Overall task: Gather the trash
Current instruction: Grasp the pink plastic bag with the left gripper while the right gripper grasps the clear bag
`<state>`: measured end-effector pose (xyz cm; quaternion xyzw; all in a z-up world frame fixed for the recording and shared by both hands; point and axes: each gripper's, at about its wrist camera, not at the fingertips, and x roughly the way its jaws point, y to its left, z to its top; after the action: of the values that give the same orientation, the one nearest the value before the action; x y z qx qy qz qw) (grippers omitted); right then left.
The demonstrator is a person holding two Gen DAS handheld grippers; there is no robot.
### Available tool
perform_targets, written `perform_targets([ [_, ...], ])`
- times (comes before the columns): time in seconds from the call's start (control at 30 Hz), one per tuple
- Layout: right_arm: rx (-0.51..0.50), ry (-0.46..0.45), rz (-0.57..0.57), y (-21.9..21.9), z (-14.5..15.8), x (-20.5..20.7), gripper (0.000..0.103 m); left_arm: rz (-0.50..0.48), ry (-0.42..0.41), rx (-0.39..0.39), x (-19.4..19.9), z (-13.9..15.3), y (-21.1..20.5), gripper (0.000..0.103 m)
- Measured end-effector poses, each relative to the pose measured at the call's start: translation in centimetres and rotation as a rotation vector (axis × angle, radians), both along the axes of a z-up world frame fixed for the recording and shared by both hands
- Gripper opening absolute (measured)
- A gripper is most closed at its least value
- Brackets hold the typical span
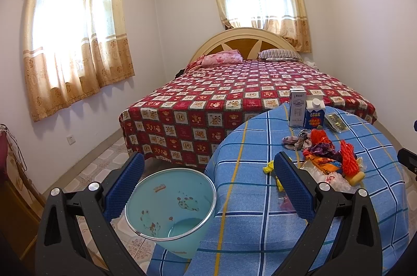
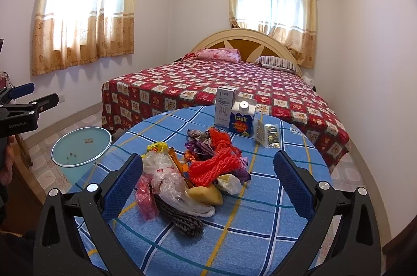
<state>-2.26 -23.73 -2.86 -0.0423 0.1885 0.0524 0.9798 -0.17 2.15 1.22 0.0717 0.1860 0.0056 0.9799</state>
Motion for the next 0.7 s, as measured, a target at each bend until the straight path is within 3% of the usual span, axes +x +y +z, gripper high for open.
perform_targets([
  [0.23,-0.012,0.019,-0.027,-0.5,-1.1,0.8,0.098,0.013,0.025,0.008,0.9,-1.5,0.8,0.097],
  [0.53,-0.023,0.127,-0.136,-3.2,-7.5,3.9,0.098,0.011,0.192,0.041,4.1,-10.3,-1.9,0.097],
  [0.6,-0.026,0.139,-0.142,-3.3,-8.7,4.3,0.098,0.002,0.240,0.023,4.4,-11.8,-2.6,0.097],
  [0.7,-0.027,0.154,-0.151,-3.6,-10.1,4.4,0.098,-0.026,0.243,0.012,4.0,-12.2,-4.0,0.097],
])
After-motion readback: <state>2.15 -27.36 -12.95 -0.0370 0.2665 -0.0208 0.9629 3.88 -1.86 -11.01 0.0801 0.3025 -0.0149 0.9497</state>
